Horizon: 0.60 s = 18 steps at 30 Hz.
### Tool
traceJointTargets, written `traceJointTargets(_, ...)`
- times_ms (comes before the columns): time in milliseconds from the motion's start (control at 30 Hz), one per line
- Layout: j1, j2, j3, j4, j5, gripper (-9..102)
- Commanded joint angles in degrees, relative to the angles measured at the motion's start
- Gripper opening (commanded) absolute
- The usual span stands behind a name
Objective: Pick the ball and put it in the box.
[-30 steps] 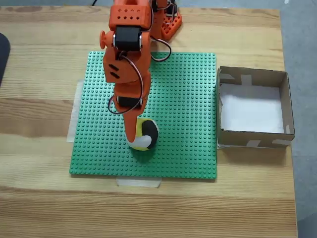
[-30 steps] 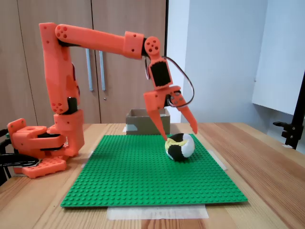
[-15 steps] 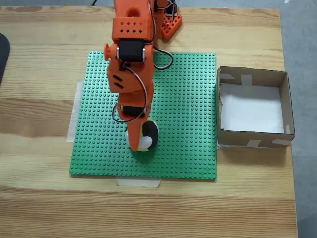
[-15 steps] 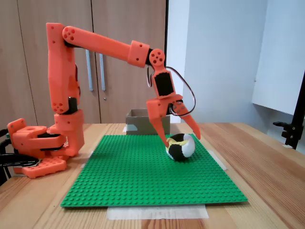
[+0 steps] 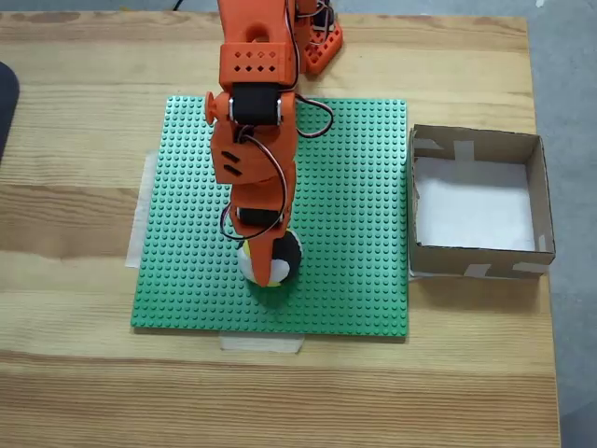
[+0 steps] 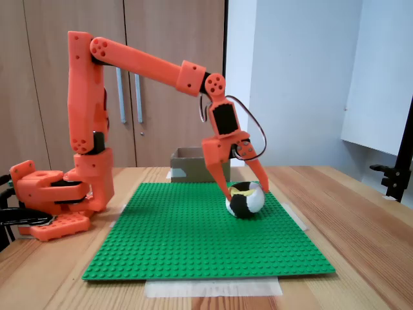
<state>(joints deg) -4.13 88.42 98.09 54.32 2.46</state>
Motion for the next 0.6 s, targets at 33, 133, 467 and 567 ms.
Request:
traceJointTargets(33, -0.09, 0.18, -0.70, -1.67, 0.62, 34)
traceJointTargets(133, -0.09, 0.18, 0.09, -2.72, 0.97, 31)
traceJointTargets(467, 0.00, 0.18, 3.16, -5.63, 0.79, 25)
traceJointTargets(567, 0.00, 0.18, 3.60, -6.15, 0.53, 24)
